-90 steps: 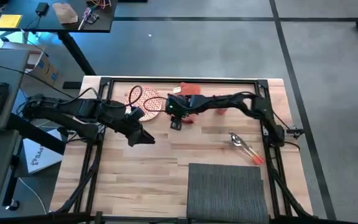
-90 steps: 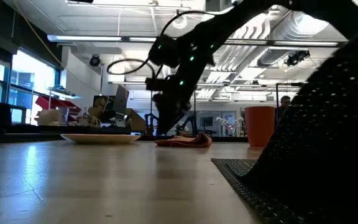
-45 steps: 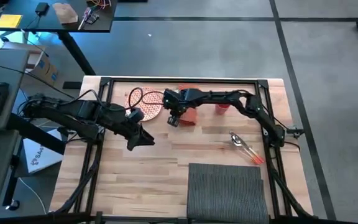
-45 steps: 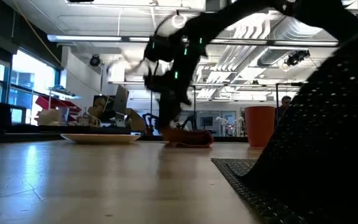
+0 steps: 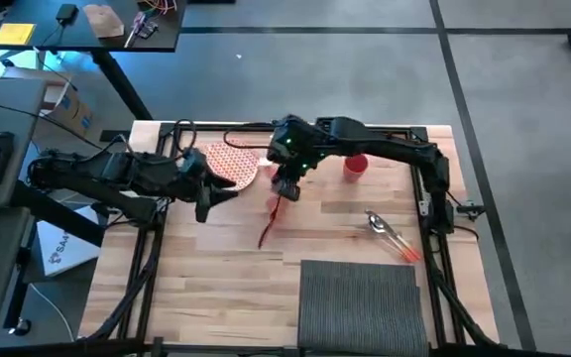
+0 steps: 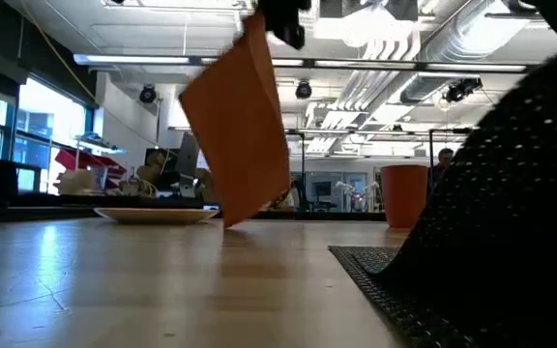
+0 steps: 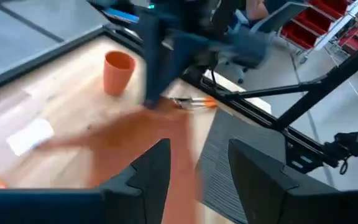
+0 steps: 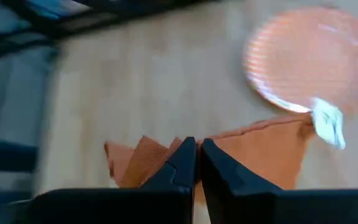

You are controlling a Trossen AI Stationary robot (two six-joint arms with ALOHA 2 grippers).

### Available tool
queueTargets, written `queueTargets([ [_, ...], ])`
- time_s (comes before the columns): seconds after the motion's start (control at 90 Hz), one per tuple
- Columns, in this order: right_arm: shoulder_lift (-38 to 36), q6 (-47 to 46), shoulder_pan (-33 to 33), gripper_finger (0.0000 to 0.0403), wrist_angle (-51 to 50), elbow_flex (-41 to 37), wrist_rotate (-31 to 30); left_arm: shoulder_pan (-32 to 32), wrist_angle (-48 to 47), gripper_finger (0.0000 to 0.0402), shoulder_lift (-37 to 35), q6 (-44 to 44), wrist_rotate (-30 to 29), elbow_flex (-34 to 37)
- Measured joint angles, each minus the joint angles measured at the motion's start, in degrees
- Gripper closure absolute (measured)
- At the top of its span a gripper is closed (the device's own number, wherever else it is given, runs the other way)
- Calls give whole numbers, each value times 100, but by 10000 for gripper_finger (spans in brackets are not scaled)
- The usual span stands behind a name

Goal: Set table place
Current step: Fold the orange table napkin

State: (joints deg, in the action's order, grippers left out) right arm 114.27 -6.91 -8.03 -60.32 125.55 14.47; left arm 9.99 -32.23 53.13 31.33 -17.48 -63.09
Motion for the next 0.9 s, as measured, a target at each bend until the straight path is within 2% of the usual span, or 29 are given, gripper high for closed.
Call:
queueTargets([
  [0.056,-39,-412,80,403,-55,53,-853,-56,-6,257,1,-108,71,0],
  [0.078,-47,-459,106,403,-75,55,-983,-78,-7,257,13,-144,106,0],
  [0.111,-49,-355,121,403,-73,55,-741,-118,-7,257,32,-194,137,0],
  [0.189,-34,-87,129,403,88,53,550,-180,-7,257,78,-259,201,0],
  [0.233,-30,-122,190,403,185,53,568,-194,-8,257,100,-266,199,0],
  [0.289,-39,-262,282,403,118,53,-406,-227,-14,257,102,-304,195,0],
  [0.378,-67,-579,382,403,-163,53,-2567,-255,-13,257,97,-304,194,0],
  [0.4,-67,-648,391,403,-174,51,-2892,-255,-11,257,93,-304,195,0],
  [0.433,-67,-628,395,403,-131,51,-3027,-252,-13,257,89,-306,193,0],
  [0.478,-70,-445,421,403,4,32,-2646,-251,-13,257,89,-303,189,0],
  [0.6,-88,84,544,403,560,-505,-310,-253,-8,257,83,-305,191,0],
  [0.644,-81,160,593,403,855,-899,229,-253,-13,257,86,-302,191,0],
  [0.678,-73,160,623,403,1050,-1202,337,-253,-11,257,93,-295,191,0],
  [0.789,-59,-108,668,403,1698,-2246,35,-253,-19,257,93,-296,191,0],
  [0.9,-58,-614,668,403,2463,-3047,13,-253,-24,257,95,-293,191,0],
])
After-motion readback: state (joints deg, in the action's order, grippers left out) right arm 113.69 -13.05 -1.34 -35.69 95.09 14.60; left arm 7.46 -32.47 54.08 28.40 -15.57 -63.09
